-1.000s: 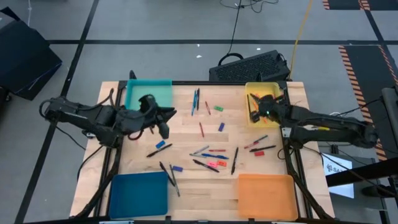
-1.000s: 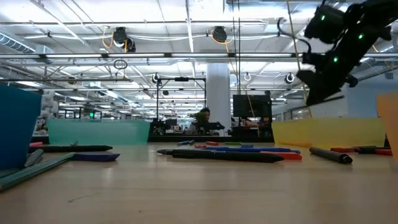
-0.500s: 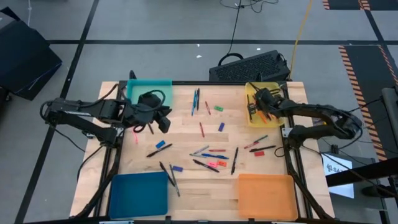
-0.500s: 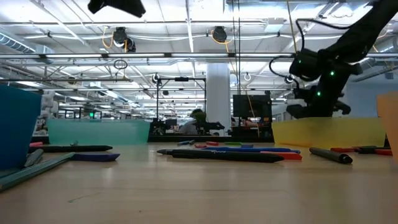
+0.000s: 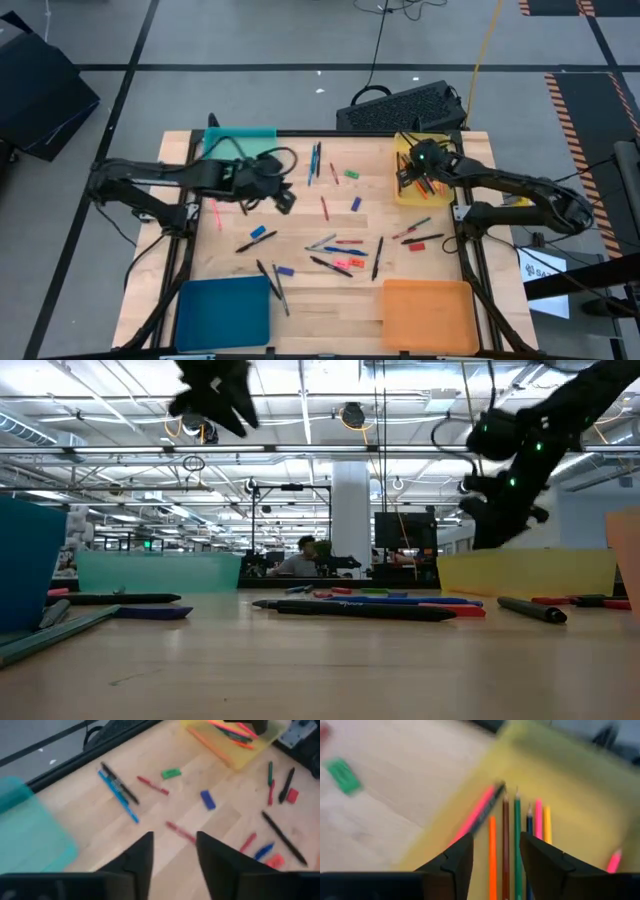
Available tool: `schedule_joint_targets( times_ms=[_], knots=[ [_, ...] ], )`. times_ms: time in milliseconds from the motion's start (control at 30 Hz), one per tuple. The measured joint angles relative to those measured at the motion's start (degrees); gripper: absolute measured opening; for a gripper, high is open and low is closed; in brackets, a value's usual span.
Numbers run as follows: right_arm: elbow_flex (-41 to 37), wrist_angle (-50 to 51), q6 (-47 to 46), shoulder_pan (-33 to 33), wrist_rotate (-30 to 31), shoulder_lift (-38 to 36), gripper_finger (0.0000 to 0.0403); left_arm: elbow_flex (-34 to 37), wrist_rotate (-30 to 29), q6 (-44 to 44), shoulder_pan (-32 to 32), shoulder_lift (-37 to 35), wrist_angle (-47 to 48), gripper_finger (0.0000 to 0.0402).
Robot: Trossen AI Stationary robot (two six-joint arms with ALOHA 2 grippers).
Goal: Sort crayons/erasers/pens/pencils in bins
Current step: Put the light blue pencil into the yellow bin
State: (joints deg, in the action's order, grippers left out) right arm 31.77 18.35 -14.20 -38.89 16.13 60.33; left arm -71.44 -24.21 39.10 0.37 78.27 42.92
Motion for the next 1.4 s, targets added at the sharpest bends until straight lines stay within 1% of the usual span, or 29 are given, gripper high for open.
schedule_joint_targets(
  times_ms=[133,233,300,433,533,600,833,1000,1167,1300,1400],
  knots=[
    [4.6,3.1,0.5,5.5,2.0,-5.2,0.0152,0.1,1.1,-0.9,3.9,5.6,-4.8,0.0214],
    [6.8,2.4,1.5,10.8,2.0,-8.1,0.0149,0.0,3.8,-1.1,7.5,9.8,-7.5,0.0239],
    [7.6,0.1,1.9,14.9,2.1,-9.6,0.0149,0.0,6.0,-1.1,9.5,12.8,-9.5,0.0246],
    [7.7,-5.5,1.9,22.1,2.0,-11.2,0.0149,0.0,7.1,0.8,12.6,18.6,-10.9,0.0248],
    [7.7,-10.0,1.6,26.0,2.2,-11.3,0.0149,0.0,7.2,1.7,13.9,22.6,-12.2,0.0248],
    [7.7,-11.8,1.6,27.6,3.3,-11.0,0.0149,0.0,7.1,2.2,14.5,24.8,-14.1,0.0248],
    [7.7,-13.1,1.9,28.4,3.6,-10.0,0.0148,0.0,2.4,7.2,14.5,31.4,-19.1,0.0248],
    [7.7,-13.3,1.5,28.4,3.4,-9.7,0.0148,0.0,-4.0,10.7,13.9,35.0,-21.4,0.0248],
    [7.7,-13.4,1.4,28.4,3.3,-9.7,0.0148,0.0,-9.7,11.6,12.7,38.0,-26.3,0.0248],
    [7.7,-12.9,0.5,28.5,3.1,-9.7,0.0148,0.0,-13.3,13.4,10.7,40.1,-26.5,0.0245],
    [7.7,-12.0,-0.5,28.5,1.9,-9.9,0.0148,0.0,-16.5,16.4,8.7,41.5,-25.1,0.0227]
  ],
)
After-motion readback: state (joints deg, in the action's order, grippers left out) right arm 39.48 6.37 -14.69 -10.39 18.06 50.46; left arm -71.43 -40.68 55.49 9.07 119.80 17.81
